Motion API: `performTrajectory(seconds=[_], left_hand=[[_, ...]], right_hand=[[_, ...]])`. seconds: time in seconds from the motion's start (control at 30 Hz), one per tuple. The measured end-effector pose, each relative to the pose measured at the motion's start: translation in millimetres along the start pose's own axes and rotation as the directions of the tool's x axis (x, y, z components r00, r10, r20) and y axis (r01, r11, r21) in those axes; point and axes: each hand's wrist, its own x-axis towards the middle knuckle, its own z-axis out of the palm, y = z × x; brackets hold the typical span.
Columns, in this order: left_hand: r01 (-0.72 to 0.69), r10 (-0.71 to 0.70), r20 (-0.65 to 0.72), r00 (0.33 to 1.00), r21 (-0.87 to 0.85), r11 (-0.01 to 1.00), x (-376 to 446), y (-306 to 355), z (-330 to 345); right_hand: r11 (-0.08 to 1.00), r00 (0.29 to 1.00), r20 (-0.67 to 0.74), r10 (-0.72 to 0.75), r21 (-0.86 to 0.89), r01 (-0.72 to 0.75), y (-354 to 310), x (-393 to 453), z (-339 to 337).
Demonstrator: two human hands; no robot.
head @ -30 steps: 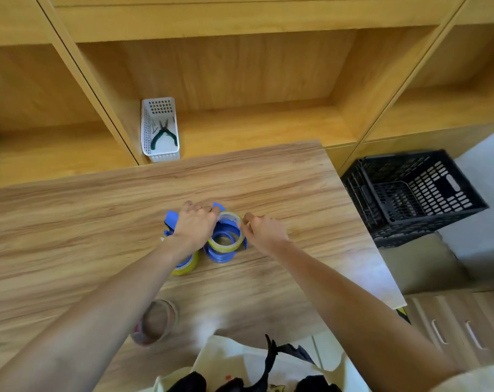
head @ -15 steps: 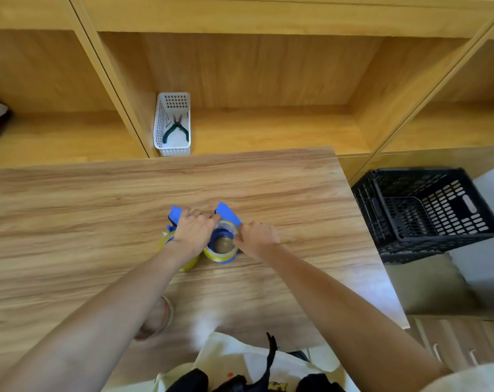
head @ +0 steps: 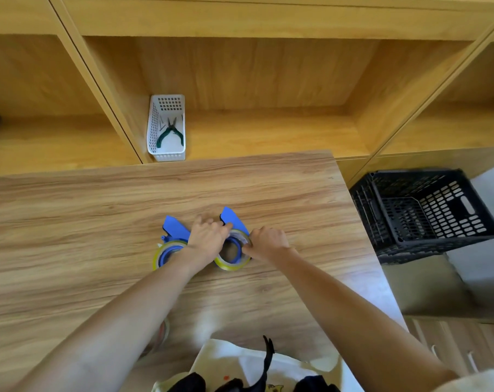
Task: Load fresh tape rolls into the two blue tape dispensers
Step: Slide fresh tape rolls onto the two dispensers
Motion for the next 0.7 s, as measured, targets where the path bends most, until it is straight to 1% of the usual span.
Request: performTrajectory(seconds=[0.13, 0.4, 0.57, 0.7], left_hand=[[-0.007, 0.007, -0.019, 1.000, -0.014, 1.000, 7.2, -2.1, 2.8], [0.006, -0.004, -0.055, 0.998, 0.029, 1.000, 4.7, -12.7, -3.2], [0.039, -0.040, 0.015, 0.999, 0.049, 0.998, 1.7, -8.6, -7.6], [0.029, -0.032, 0.053, 0.998, 0.068, 0.997, -0.4, -4.8, -5.2]], right_hand=[[1.000, 1.000, -0.006, -0.007, 0.017, 0.007, 0.6, 0.8, -2.4], [0.999, 0.999, -0.051, -0.015, 0.027, 0.017, -7.9, 2.4, -8.6], [1.000, 0.999, -0.041, -0.016, 0.023, 0.017, -12.2, 4.9, -8.9], [0.999, 0.999, -0.018, -0.038, -0.037, 0.038, -13.4, 5.6, -6.5]])
